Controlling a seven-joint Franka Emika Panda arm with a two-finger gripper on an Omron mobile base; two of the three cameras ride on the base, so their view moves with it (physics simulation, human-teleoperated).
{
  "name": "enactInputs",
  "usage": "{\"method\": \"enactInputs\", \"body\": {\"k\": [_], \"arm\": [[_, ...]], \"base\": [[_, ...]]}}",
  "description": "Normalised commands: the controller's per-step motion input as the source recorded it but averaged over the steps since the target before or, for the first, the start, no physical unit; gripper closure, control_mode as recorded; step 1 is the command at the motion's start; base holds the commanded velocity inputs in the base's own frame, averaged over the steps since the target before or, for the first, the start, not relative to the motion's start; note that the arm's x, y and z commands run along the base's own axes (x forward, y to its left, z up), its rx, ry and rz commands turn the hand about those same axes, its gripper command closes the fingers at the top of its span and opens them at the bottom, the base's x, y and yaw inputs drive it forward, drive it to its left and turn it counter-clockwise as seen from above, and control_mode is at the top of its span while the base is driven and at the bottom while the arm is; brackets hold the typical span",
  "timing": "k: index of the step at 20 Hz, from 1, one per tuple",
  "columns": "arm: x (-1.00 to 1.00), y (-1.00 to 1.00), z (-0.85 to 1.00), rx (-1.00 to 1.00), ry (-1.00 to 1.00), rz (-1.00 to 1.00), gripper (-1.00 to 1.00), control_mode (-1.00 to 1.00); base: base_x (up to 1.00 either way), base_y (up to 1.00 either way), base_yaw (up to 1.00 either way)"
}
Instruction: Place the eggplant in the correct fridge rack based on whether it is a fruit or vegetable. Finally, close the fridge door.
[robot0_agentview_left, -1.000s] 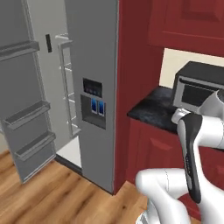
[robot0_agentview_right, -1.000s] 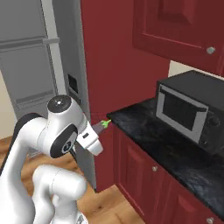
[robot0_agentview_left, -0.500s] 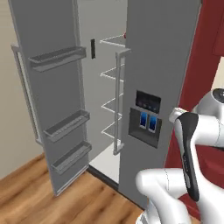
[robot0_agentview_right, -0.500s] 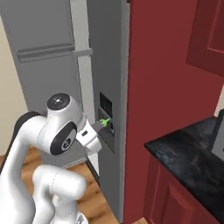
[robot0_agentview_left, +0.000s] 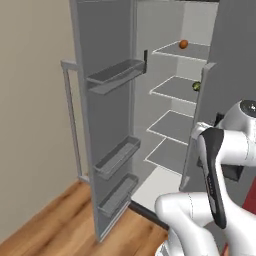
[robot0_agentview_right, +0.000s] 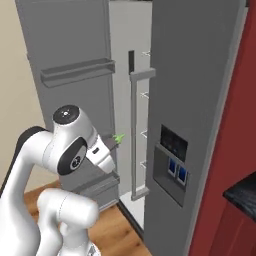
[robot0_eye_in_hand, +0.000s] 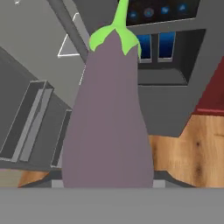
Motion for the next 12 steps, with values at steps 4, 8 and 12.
{"method": "enactInputs", "body": {"k": [4, 8, 12], "arm": [[0.0, 0.0, 0.0, 0.0, 0.0, 0.0, 1.0, 1.0], [0.0, 0.0, 0.0, 0.0, 0.0, 0.0, 1.0, 1.0], [0.0, 0.0, 0.0, 0.0, 0.0, 0.0, 1.0, 1.0]], "base": [[0.25, 0.92, -0.48], [0.54, 0.74, -0.48], [0.33, 0.08, -0.44]]}}
